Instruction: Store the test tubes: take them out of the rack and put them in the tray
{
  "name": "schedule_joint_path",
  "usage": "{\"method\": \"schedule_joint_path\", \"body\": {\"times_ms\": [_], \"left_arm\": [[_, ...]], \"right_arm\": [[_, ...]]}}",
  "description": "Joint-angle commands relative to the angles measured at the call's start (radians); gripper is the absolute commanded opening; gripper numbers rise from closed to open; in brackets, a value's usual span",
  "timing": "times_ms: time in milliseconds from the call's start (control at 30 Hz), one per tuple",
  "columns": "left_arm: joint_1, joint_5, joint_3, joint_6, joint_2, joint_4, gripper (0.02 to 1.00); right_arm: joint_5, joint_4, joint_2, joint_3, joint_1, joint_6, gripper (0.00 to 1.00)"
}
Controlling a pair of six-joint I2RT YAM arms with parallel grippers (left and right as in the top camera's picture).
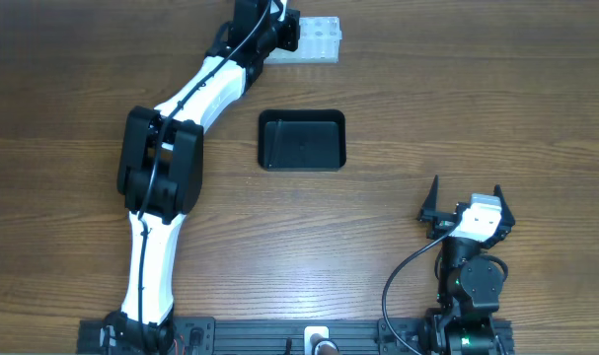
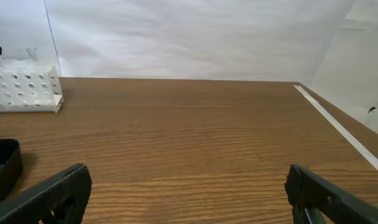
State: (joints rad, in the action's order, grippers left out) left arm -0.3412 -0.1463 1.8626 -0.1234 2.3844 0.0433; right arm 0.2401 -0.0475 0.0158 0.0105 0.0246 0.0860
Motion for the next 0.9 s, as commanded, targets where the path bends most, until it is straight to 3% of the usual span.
{"method": "schedule_joint_path", "body": {"times_ms": [33, 900], "left_arm": [[-0.004, 0.005, 0.000, 0.004, 0.020, 0.002, 0.185], [-0.018, 0.005, 0.002, 0.012, -0.036, 0.028, 0.152]], "right_arm": [[0.015, -0.001, -0.005, -0.005, -0.006, 0.000, 0.991], [0.015, -0.001, -0.005, -0.005, -0.006, 0.001, 0.989]]}}
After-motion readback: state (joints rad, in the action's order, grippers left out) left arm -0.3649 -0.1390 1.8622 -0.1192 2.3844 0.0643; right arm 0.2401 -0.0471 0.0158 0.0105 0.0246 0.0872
